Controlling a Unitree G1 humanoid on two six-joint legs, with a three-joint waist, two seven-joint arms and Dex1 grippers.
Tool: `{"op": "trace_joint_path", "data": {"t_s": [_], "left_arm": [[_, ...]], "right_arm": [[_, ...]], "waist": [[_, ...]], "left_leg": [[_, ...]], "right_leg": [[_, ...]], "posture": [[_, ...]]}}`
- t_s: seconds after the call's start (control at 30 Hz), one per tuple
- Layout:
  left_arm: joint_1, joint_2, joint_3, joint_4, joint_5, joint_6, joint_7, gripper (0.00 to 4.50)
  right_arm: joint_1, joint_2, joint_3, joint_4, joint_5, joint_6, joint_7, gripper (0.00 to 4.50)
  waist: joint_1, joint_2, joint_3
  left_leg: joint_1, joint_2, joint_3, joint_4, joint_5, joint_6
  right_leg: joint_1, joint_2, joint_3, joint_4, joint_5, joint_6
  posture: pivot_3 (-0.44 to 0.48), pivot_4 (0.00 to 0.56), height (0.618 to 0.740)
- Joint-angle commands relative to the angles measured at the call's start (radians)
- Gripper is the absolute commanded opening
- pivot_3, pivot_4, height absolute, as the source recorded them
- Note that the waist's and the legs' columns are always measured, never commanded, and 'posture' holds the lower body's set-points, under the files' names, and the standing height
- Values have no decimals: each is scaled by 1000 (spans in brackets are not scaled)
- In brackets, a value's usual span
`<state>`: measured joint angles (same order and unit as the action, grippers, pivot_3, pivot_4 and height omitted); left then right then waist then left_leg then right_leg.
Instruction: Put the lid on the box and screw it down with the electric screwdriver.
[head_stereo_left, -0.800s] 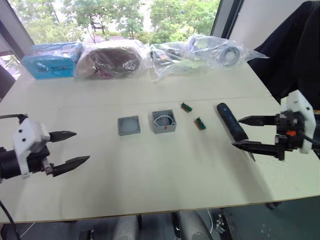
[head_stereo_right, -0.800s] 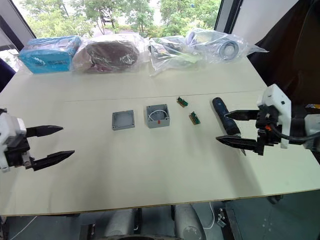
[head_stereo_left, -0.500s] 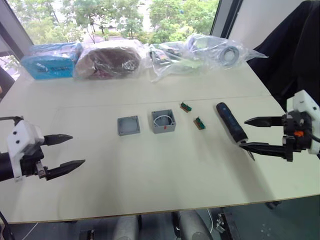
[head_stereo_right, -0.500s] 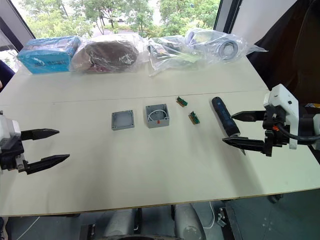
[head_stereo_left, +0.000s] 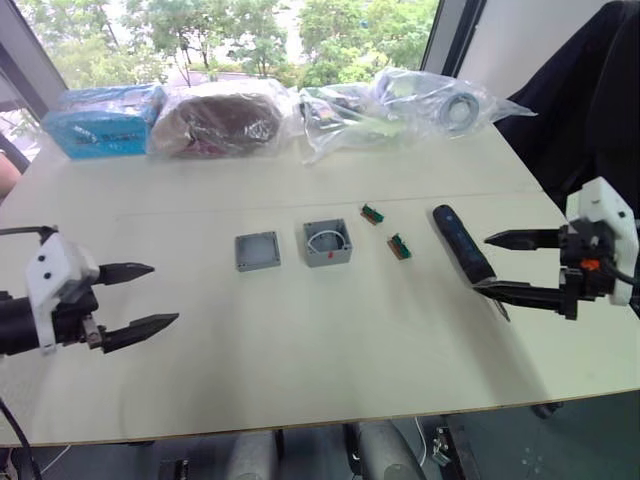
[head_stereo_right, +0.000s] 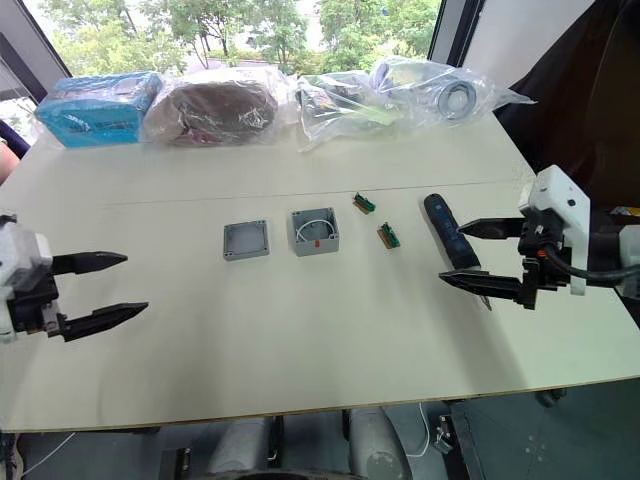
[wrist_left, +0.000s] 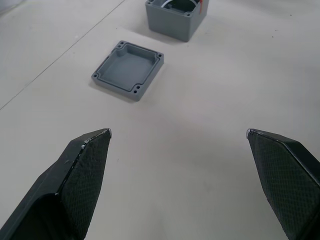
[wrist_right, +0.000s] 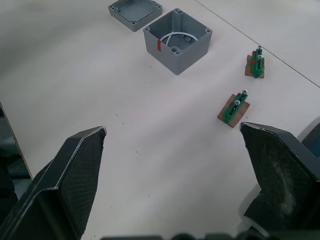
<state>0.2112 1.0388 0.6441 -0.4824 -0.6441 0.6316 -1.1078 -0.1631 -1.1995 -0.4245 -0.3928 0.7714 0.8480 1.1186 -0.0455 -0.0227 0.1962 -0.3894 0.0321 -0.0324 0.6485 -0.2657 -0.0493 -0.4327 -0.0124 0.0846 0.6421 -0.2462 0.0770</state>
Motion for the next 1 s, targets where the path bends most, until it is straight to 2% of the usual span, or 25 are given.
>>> {"op": "trace_joint_path", "data": {"t_s": [0.03,0.1,0.17,0.2,0.3,0.43,0.6,0.73,0.97,1.0], "left_arm": [[-129,24,-99,1,-7,-10,32,4461],[-236,19,-201,14,1,-21,41,4461],[-296,16,-256,35,10,-28,34,4461],[-403,-14,-360,76,50,-49,27,4461],[-748,-186,-705,283,260,-191,-13,4461],[-958,-349,-896,554,423,-381,-71,4461],[-1103,-500,-1004,828,540,-556,-103,4461],[-1183,-599,-1032,1005,593,-632,-108,4461],[-1233,-670,-1064,1129,669,-686,-141,4461],[-1234,-674,-1068,1134,678,-685,-144,4224]], "right_arm": [[-49,18,26,-43,21,7,-45,4500],[-62,33,49,-58,20,4,-60,4500],[-79,42,71,-64,21,6,-73,4500],[-85,58,96,-78,6,-6,-90,4500],[-91,115,171,-123,-38,-30,-160,4500],[-101,166,226,-171,-53,-13,-236,4500],[-98,220,265,-214,-75,-22,-308,4500],[-86,246,268,-242,-81,-17,-348,4500],[-53,255,252,-267,-82,-23,-378,4500],[-50,256,251,-268,-82,-25,-381,4500]], "waist": [[1,0,0],[3,0,0],[3,0,0],[2,0,0],[16,1,0],[21,0,0],[10,0,0],[8,0,0],[1,0,0],[1,0,0]], "left_leg": [[0,0,0,0,0,0],[0,0,0,1,0,0],[0,0,0,1,0,0],[0,0,0,1,0,0],[0,-1,-1,2,0,0],[1,-2,1,5,0,0],[-2,-2,1,4,0,1],[-3,-2,0,4,0,1],[-2,-2,0,5,0,1],[-1,-2,0,5,0,1]], "right_leg": [[0,0,0,0,0,0],[0,0,0,1,0,0],[0,0,0,1,0,0],[0,0,0,1,0,0],[2,1,0,2,0,0],[4,1,3,2,4,0],[1,2,4,3,4,6],[1,2,4,4,4,7],[1,2,5,5,4,7],[1,2,5,6,4,7]], "posture": [[0,150,740],[0,150,740],[0,150,740],[0,150,740],[0,150,740],[0,150,740],[0,150,740],[0,150,740],[0,150,740],[0,150,740]]}}
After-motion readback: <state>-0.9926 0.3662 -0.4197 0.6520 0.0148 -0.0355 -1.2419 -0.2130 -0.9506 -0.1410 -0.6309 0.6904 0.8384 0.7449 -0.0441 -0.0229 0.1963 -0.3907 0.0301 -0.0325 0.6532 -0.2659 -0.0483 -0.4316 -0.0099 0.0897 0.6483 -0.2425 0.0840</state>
